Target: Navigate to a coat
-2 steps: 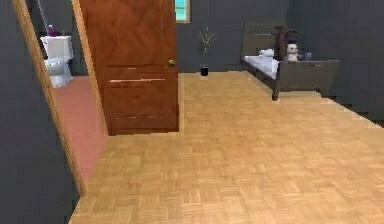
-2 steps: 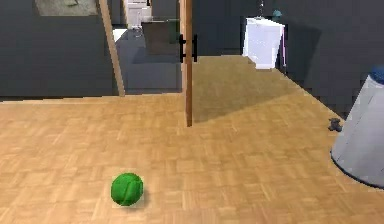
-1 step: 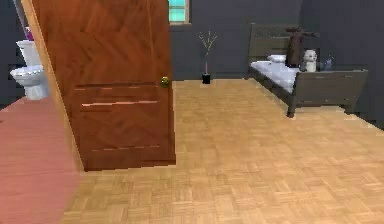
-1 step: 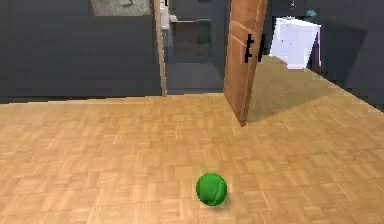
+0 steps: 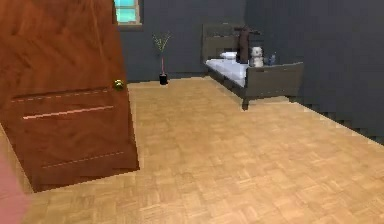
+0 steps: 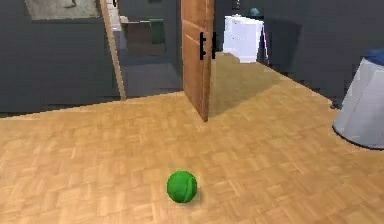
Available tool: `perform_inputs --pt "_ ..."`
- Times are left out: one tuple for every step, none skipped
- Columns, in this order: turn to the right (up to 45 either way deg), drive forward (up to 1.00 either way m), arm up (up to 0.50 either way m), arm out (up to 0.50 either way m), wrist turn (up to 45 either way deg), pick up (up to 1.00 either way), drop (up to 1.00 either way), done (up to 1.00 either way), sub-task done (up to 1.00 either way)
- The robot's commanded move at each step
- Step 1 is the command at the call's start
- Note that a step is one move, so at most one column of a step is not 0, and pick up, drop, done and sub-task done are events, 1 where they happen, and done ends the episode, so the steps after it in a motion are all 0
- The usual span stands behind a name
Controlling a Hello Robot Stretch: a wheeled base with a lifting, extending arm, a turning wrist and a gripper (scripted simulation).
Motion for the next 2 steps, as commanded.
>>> perform_inputs --pt "0.0 1.00 0.00 0.00 0.0 0.00 0.00 0.00 0.00" --pt "0.0 1.00 0.00 0.00 0.0 0.00 0.00 0.00 0.00"
